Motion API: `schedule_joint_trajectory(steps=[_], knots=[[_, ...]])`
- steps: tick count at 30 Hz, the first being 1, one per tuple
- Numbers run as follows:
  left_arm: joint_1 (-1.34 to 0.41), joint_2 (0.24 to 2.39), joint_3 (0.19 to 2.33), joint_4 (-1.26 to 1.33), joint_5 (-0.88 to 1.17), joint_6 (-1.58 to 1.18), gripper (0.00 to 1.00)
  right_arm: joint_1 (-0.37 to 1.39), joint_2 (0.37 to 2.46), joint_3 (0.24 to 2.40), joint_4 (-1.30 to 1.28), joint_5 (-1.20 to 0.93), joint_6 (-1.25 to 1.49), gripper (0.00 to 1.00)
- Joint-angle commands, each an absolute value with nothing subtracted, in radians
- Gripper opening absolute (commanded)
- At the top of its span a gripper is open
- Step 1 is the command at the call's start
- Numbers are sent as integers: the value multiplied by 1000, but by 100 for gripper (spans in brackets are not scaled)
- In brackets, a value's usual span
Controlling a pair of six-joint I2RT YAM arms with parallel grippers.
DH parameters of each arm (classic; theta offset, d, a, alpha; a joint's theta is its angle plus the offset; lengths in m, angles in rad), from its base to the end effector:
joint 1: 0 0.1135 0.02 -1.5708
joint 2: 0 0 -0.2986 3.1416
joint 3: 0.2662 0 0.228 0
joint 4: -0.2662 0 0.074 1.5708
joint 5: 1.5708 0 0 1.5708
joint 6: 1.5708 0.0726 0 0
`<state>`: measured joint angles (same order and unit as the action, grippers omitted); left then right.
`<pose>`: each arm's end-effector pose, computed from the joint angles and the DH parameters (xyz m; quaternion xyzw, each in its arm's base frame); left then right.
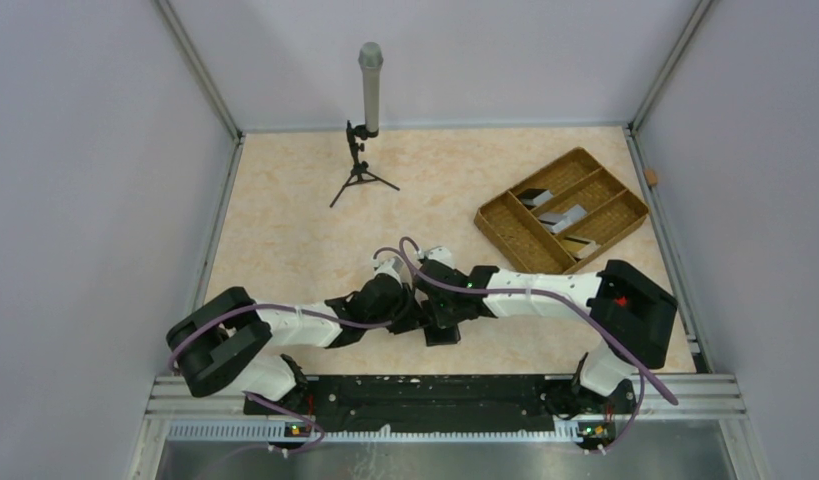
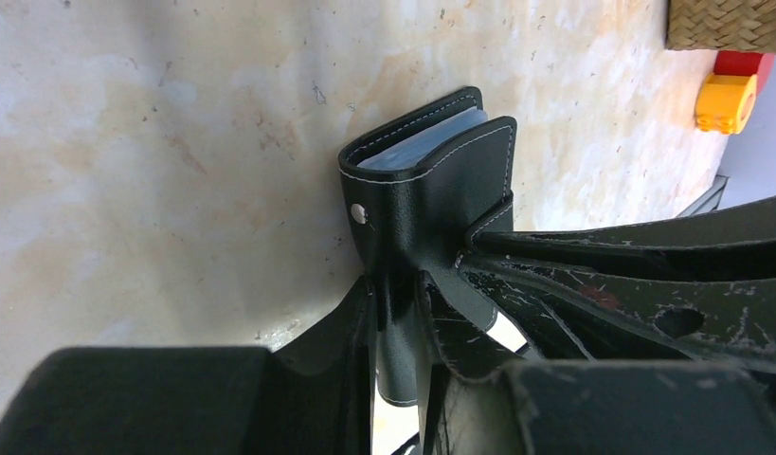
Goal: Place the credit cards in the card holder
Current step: Close the card holder at the center of the board.
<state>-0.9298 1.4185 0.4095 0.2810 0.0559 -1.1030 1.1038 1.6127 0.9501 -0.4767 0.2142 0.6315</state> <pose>0.1474 -0.2044 0.1570 -0.0675 0.9097 -0.3611 0.1936 0.1504 0.2640 0.1922 -0.2050 0.9496 0.0948 0.2173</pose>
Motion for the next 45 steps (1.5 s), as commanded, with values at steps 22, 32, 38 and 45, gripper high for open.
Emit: schedule_joint_trajectory(steps=[22,32,38,45], knots=[[-956,1554,292,494,128,-1124,15,1184,1827,946,-451,183,920,16],[-956,1538,263,536,142,-1116,15,1183,1793,1061,-584,246,941,19],[-956,1451,264,447,93,-1098,16,1184,1728,1141,-716,316,930,21],[-956,1415,288,375,61,-1085,18,1184,1623,1156,-832,372,929,24]])
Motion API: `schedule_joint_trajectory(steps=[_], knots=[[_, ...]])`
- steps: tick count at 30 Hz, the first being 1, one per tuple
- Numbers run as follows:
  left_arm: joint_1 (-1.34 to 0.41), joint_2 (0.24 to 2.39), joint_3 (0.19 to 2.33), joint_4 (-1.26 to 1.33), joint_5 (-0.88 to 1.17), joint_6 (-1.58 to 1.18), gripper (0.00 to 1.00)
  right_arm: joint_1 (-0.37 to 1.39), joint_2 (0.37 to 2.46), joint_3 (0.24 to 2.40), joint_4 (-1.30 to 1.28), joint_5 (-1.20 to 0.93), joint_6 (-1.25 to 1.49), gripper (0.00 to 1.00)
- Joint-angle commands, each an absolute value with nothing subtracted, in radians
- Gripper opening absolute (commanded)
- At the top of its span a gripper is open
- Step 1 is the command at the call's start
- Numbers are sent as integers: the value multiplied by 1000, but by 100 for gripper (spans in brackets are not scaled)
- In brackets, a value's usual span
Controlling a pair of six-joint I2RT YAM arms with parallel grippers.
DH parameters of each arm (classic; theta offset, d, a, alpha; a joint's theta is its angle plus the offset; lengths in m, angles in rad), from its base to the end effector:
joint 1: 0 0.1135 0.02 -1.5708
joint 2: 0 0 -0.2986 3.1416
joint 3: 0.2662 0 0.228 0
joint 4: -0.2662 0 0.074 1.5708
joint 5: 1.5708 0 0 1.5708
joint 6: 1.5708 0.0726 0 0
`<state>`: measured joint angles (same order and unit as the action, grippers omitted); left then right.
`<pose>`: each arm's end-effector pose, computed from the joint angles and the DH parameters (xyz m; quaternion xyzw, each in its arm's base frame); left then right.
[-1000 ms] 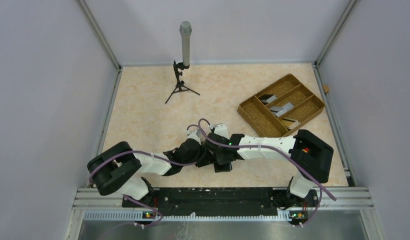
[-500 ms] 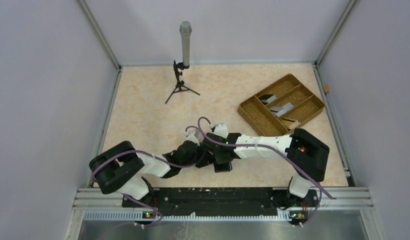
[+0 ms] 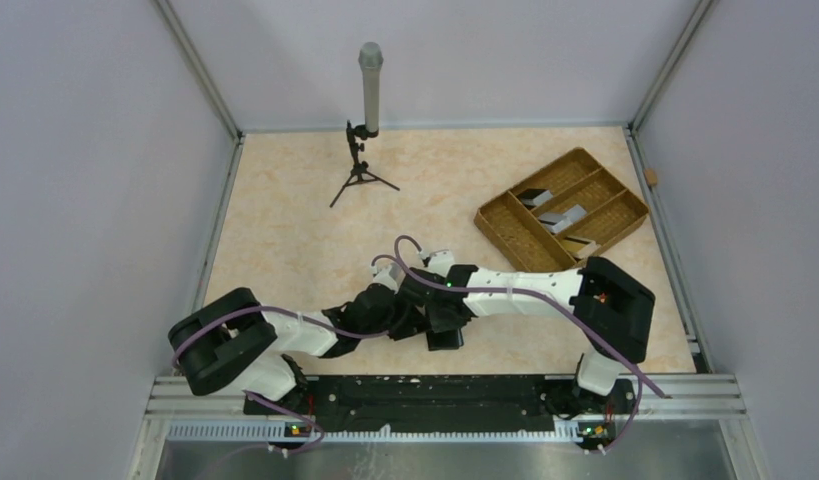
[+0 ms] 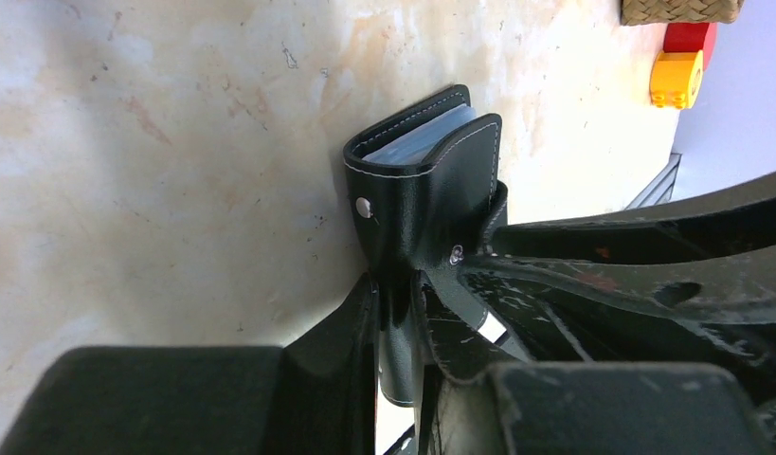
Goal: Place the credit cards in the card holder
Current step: Close the card holder at the center of the board.
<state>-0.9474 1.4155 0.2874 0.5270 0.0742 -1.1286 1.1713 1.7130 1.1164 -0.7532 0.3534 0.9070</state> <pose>0.1375 -0.2004 0.1526 -0.0628 0.8821 -0.4179 0.2083 0.1434 0.2750 0.1965 -0.1097 0.9724 0.0050 0.2056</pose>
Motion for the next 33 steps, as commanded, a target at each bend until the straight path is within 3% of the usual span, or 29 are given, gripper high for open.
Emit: schedule_joint_trajectory(steps=[1,11,12,14,27,33], knots=[[-956,1416,290,374,59,-1085,19,1184,1602,1150,-836,373,928,24],[-956,1432,310,359,54,-1089,18,1185,1501,1095,-809,334,860,30],[-1036,1435,311,359,54,-1089,18,1184,1509,1095,-816,336,860,30],[-958,1435,312,358,55,-1092,18,1185,1534,1099,-833,343,862,30],[-956,1443,313,359,52,-1097,18,1185,1531,1042,-868,353,894,28],[-956,1445,314,356,53,-1097,17,1185,1533,1025,-840,352,894,22]])
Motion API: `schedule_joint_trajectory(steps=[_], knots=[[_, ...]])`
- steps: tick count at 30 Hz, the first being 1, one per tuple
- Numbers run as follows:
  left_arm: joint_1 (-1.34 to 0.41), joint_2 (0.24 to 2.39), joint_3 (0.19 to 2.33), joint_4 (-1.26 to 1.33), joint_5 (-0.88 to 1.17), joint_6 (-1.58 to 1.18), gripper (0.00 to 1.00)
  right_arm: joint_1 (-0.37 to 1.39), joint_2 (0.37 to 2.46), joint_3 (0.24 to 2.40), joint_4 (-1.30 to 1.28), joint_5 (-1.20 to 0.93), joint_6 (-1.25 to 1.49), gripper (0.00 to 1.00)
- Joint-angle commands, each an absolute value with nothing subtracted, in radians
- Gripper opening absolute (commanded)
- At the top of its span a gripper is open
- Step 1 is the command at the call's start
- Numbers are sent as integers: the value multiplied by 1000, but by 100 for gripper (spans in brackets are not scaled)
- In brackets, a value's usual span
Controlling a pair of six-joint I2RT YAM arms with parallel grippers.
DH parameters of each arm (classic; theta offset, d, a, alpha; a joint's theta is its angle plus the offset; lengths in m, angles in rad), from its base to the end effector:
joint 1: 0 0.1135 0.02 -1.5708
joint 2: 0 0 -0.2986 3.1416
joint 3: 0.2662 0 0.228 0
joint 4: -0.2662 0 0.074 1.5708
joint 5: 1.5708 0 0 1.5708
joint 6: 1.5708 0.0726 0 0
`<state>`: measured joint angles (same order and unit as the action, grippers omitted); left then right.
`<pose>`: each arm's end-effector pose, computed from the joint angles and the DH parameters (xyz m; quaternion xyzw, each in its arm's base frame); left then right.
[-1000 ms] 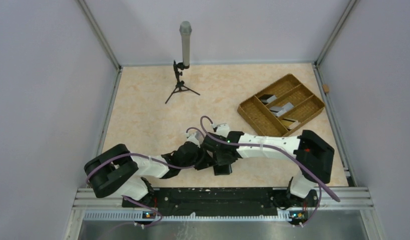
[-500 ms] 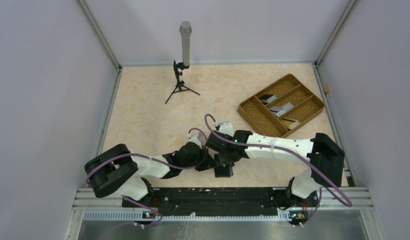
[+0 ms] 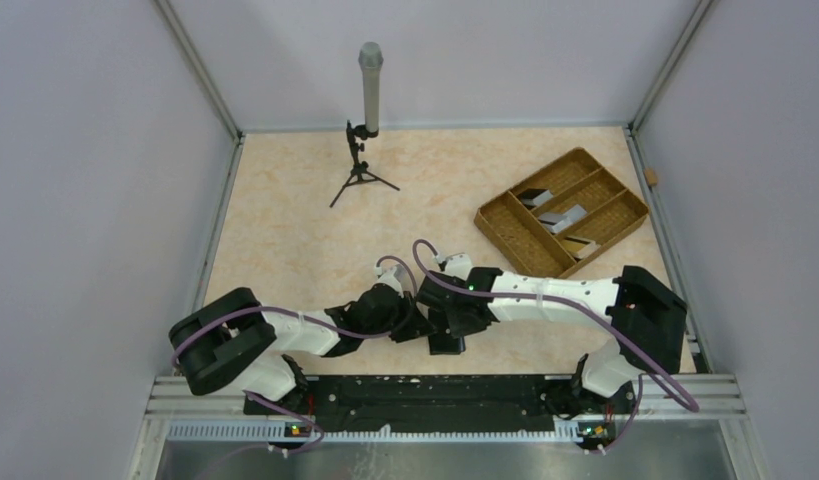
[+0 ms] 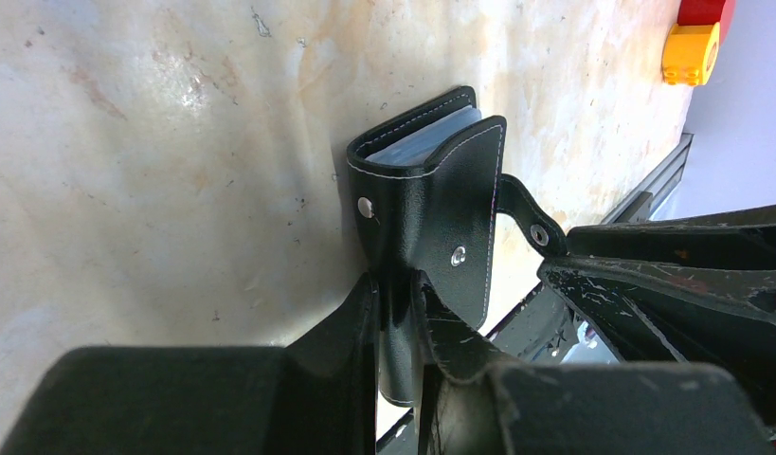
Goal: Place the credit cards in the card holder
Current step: Close the card holder at the center of the board.
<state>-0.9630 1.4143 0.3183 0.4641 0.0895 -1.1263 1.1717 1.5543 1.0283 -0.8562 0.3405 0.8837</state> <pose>0.1348 -0.2052 0.1538 -0.0525 0.8896 -0.4109 0.1925 0.1242 0.2321 0.2136 -0.1250 0.9733 -0.0077 0.1924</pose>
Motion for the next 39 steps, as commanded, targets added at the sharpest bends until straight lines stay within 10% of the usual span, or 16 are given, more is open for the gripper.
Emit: schedule_joint_trajectory(steps=[1,19,39], knots=[[-957,1444,315,357,52,-1098,17,1187,1534,1022,-838,354,894,21],[-957,1443,313,356,52,-1100,17,1185,1527,1011,-808,407,883,0],[-957,1463,320,370,64,-1097,16,1185,1487,896,-514,232,734,0]])
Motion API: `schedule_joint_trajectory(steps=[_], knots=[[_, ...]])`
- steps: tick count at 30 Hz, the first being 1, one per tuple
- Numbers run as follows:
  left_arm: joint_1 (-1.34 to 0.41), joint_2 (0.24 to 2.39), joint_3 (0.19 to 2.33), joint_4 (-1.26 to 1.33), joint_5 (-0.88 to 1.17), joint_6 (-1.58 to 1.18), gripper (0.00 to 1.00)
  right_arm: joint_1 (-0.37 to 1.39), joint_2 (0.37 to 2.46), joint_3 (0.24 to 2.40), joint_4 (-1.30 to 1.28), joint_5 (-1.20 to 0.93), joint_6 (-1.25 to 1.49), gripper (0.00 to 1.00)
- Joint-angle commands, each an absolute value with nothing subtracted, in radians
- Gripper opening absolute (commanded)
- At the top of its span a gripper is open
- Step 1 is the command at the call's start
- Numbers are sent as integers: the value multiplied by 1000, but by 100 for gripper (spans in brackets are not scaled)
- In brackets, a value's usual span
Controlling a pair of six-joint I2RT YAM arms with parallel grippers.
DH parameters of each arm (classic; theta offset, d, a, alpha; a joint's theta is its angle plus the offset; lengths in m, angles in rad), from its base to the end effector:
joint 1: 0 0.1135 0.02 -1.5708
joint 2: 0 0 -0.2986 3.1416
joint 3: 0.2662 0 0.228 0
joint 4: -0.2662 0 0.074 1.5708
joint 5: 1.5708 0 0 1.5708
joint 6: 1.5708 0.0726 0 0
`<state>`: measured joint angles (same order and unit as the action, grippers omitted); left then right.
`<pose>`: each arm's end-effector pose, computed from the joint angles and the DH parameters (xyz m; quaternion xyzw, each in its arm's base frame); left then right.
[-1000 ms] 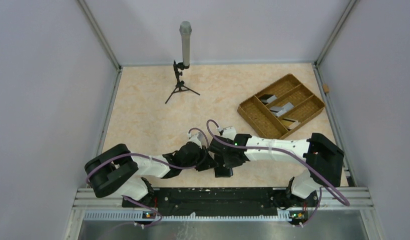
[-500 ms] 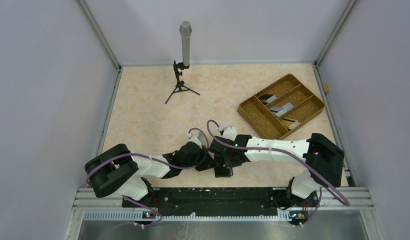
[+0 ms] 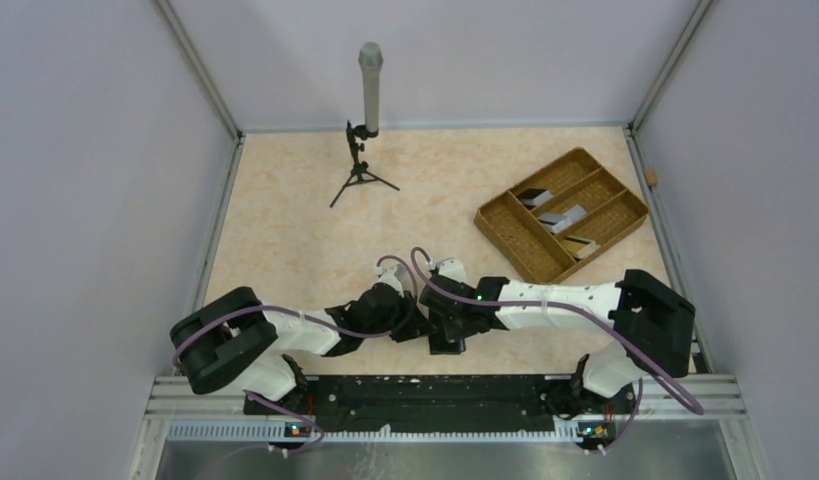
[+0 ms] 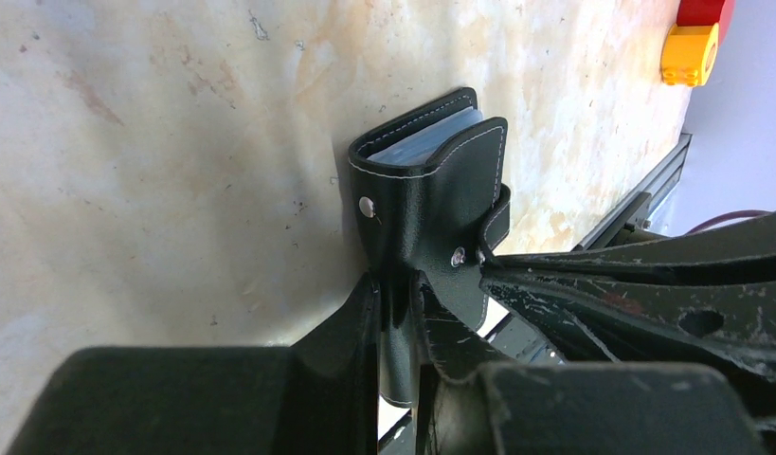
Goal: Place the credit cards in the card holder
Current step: Close the card holder at the center of the board.
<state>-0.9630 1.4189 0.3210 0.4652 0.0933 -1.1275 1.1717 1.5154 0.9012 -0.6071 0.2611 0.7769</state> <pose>0.1351 -0.2061 0.1537 -0.0522 0.8897 -0.4115 0.1905 0.1211 0.2389 0.1985 -0.1693 0.9619 0.0706 0.2029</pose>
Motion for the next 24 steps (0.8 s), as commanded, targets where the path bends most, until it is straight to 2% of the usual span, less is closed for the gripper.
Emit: schedule_joint_trajectory(steps=[1,24], knots=[[-957,1465,321,368,66,-1096,16,1185,1486,896,-508,232,729,0],[-958,1467,321,366,64,-1097,16,1185,1468,888,-490,282,715,0]])
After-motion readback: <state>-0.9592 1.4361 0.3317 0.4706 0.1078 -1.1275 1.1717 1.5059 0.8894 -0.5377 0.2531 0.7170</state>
